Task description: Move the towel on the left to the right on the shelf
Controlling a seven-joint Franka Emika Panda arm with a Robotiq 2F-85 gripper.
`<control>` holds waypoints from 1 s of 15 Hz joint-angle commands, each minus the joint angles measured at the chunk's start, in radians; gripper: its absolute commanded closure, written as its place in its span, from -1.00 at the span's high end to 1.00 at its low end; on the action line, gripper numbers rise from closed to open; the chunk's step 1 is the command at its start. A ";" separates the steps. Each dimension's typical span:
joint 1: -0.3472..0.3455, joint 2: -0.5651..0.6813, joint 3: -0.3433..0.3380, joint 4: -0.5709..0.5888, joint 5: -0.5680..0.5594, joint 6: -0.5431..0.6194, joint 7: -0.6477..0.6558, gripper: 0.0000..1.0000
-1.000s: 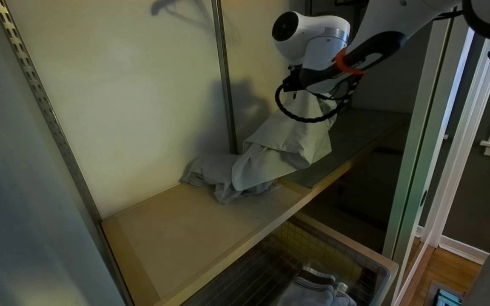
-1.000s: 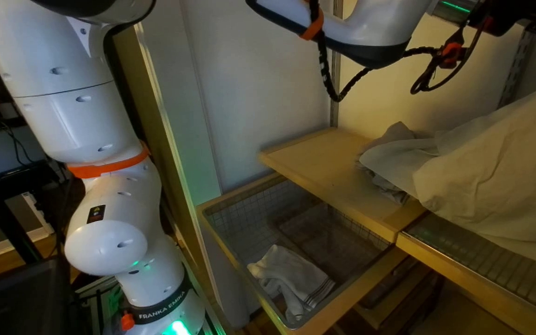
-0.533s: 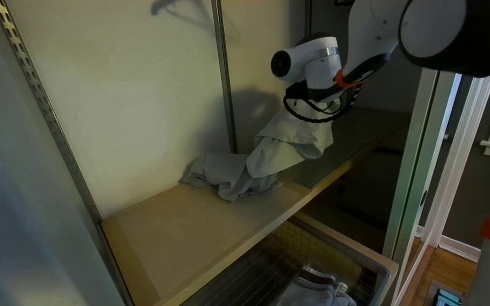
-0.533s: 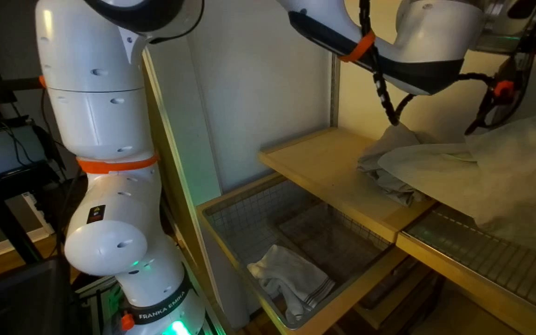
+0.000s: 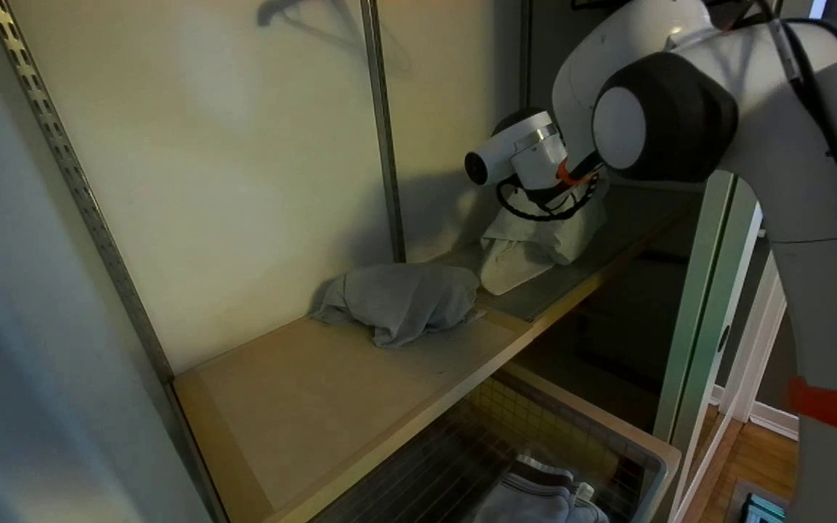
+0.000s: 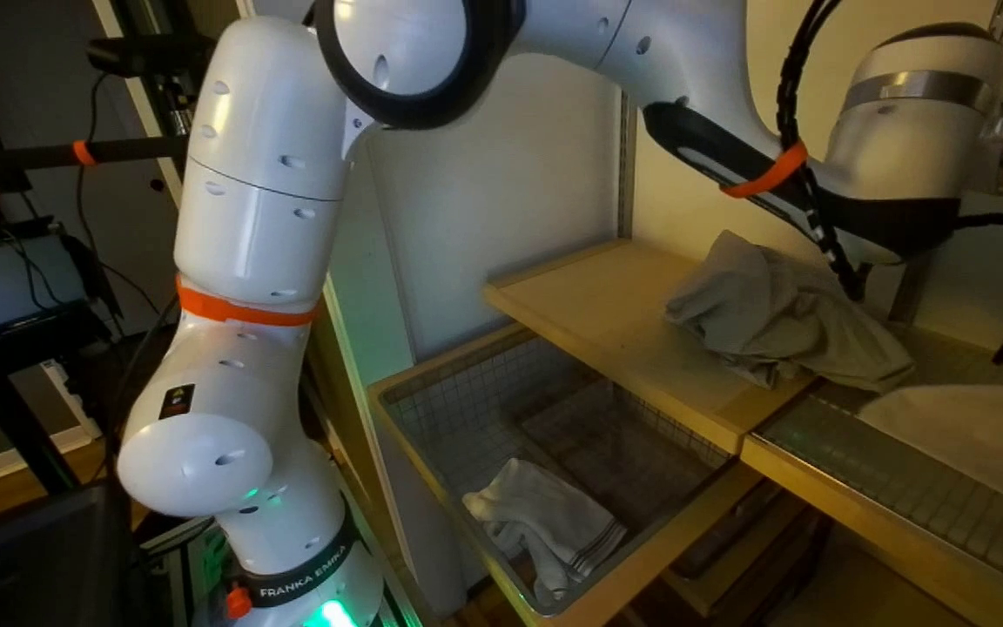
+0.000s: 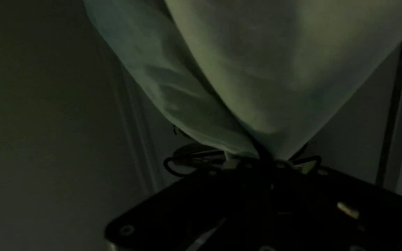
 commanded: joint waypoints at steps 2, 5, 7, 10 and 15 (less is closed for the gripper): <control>-0.004 0.138 -0.011 0.146 -0.031 -0.208 0.097 -0.30; -0.003 0.088 0.028 0.126 0.019 -0.199 0.021 0.15; -0.005 0.029 0.057 0.099 0.055 -0.135 -0.064 0.43; -0.007 -0.043 0.090 0.080 0.154 -0.043 -0.227 0.90; 0.010 -0.171 0.110 0.032 0.336 0.072 -0.534 1.00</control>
